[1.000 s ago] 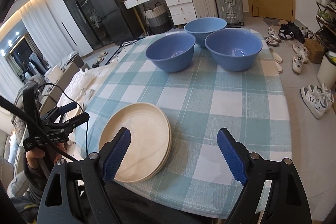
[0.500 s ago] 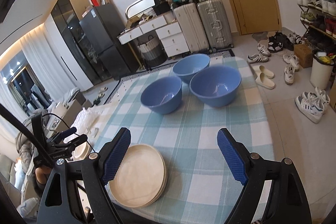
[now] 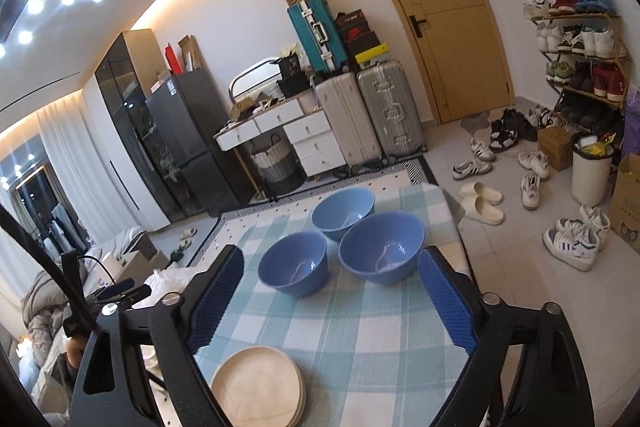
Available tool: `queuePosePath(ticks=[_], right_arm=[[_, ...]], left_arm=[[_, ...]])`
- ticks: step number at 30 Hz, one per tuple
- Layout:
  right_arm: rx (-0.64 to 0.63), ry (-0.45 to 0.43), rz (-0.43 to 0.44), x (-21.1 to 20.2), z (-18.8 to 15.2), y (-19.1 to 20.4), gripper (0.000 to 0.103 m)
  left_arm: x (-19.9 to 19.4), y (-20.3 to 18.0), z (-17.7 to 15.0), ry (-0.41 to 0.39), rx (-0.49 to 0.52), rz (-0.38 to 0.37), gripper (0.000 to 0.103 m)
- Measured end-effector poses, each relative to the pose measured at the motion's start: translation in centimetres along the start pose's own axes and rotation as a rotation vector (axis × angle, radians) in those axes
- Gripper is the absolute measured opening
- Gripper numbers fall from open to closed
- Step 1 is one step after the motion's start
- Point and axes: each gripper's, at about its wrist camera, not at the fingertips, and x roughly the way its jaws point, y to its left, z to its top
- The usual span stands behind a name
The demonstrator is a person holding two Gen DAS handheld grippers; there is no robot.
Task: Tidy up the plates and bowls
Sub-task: 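Move both grippers toward the nearest blue bowl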
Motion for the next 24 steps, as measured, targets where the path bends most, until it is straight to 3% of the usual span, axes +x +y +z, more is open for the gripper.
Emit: queuePosePath(ticks=[6,9,24], right_arm=[[-0.027,0.071,-0.001,3.3,-0.5,0.4,0.093],[-0.041,0.096,0.009,5.7,-1.4,1.0,0.097],[-0.104,0.205,-0.023,18.7,-2.8,3.0,0.099]], left_arm=[[2.4,-0.1,0.3,0.01,-0.013,-0.012,0.101],[4.1,-0.5,0.3,0.015,-0.004,-0.013,0.101],[14.3,-1.0,1.6,0.04,-0.026,-0.011,0.101]])
